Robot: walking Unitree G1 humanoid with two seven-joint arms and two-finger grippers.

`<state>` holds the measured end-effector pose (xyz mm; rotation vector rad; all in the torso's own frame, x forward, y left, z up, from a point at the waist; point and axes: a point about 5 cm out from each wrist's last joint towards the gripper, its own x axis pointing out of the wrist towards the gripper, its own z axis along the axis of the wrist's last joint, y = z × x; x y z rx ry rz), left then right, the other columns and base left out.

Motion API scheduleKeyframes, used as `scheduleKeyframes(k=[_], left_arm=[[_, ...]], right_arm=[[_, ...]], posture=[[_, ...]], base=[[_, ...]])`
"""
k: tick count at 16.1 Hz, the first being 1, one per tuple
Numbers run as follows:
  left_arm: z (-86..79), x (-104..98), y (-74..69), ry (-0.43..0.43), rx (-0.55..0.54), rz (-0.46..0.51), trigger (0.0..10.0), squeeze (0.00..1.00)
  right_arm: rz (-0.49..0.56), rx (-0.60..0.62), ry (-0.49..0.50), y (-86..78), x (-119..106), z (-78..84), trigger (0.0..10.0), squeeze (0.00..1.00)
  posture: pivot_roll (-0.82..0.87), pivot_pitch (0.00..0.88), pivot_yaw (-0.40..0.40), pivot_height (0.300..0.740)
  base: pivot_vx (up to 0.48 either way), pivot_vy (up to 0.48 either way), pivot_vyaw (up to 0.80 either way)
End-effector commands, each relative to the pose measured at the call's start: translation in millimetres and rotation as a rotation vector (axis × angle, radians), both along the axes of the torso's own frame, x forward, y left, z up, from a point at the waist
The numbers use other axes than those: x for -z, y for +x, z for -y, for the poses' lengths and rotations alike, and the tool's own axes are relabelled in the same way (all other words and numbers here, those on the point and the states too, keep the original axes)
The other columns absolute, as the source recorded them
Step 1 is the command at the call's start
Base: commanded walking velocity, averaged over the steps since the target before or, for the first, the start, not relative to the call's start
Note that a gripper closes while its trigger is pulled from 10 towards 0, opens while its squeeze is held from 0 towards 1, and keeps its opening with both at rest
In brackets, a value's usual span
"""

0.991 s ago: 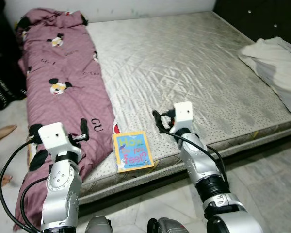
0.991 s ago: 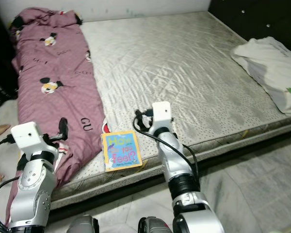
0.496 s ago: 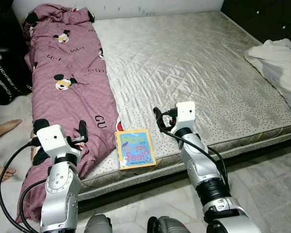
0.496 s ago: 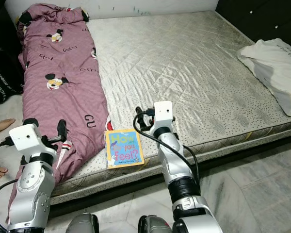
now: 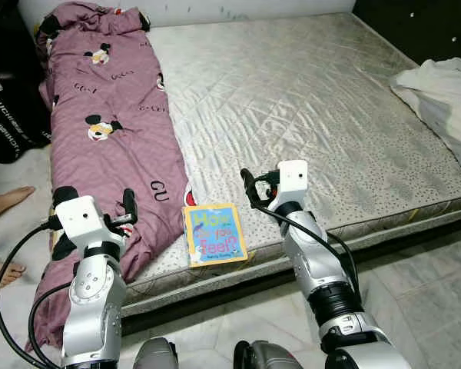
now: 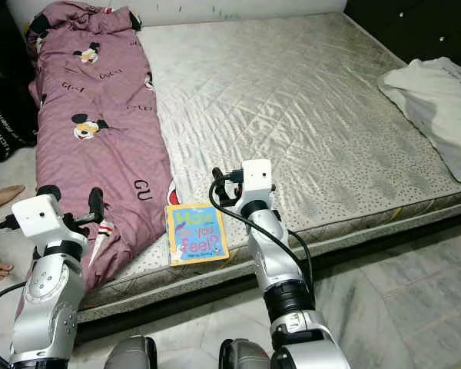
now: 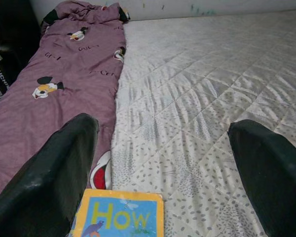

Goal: Clean up the room

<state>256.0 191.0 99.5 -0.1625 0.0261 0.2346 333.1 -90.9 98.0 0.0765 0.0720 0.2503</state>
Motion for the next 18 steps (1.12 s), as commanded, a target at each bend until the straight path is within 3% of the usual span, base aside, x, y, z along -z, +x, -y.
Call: scheduleKeyframes(k=[1, 8, 18], left_arm=[[0.6, -2.8, 0.4, 0.005, 0.013, 0.006, 10.0, 0.00], [3.0, -4.4, 3.2, 0.003, 0.008, 0.013, 10.0, 0.00], [3.9, -4.7, 5.5, -0.010, -0.002, 0.018, 10.0, 0.00]], right_arm=[[0.025, 0.007, 0.005, 0.3, -4.7, 1.8, 10.0, 0.00], [0.021, -0.002, -0.003, 1.8, -4.8, 1.5, 10.0, 0.00], [0.008, -0.020, -0.046, 3.9, -1.4, -0.6, 10.0, 0.00]], posture=[[0.12, 0.132, -0.039, 0.689], [0.12, 0.135, -0.044, 0.600], [0.11, 0.133, -0.055, 0.600]], base=[[0.000, 0.000, 0.00], [0.000, 0.000, 0.00], [0.000, 0.000, 0.00]])
